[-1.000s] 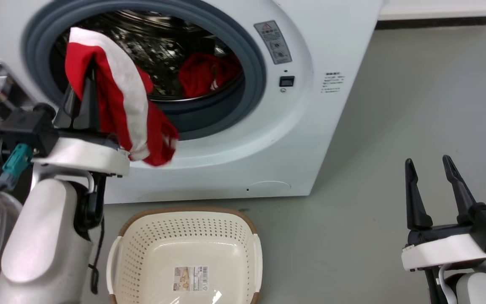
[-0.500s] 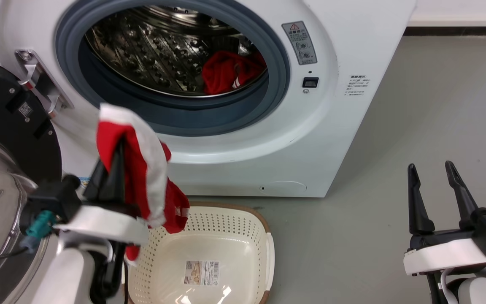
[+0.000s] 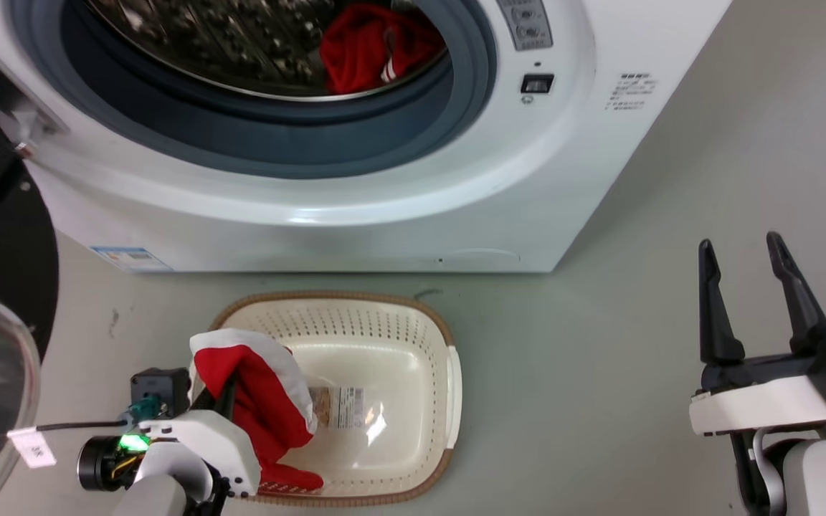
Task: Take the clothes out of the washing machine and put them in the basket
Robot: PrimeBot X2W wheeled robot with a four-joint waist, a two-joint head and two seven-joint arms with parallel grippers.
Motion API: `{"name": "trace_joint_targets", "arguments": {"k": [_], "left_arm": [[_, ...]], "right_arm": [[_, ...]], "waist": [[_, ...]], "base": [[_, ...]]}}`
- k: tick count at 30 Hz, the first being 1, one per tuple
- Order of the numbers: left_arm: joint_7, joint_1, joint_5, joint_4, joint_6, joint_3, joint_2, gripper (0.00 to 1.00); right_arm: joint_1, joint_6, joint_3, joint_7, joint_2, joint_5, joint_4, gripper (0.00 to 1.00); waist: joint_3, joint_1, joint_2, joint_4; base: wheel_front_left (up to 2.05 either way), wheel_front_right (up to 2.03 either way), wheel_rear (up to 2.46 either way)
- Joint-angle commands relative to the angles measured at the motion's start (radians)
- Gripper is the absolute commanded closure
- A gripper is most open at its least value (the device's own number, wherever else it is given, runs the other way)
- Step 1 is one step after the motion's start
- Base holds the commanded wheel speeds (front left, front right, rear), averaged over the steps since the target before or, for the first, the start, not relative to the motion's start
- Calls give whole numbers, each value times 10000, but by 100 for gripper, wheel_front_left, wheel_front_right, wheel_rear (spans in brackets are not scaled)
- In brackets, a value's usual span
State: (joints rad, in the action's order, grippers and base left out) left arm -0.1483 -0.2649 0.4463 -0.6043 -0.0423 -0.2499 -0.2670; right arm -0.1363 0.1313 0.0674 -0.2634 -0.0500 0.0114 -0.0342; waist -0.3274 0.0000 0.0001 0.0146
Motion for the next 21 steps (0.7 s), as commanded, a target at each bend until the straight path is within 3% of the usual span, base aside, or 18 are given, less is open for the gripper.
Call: {"name": "trace_joint_targets", "arguments": {"k": [1, 12, 21], "left_arm": [[-126, -305, -112, -271, -5, -31, 41, 100], [-693, -2913, -350, -4069, -383, -398, 379, 100], [-930, -4404, -273, -5858, -656, -532, 470, 100]], "right_arm": [[-158, -10, 5, -21, -6, -61, 83, 0], [-824, -10, 235, -21, -3, -351, 705, 0], [-1060, -10, 238, -21, -2, -171, 1214, 0]], "waist": [[-483, 0, -1, 104], [-2718, 0, -1, 330], [-4267, 0, -1, 548]], "base": [[0, 0, 0], [0, 0, 0], [0, 0, 0]]}}
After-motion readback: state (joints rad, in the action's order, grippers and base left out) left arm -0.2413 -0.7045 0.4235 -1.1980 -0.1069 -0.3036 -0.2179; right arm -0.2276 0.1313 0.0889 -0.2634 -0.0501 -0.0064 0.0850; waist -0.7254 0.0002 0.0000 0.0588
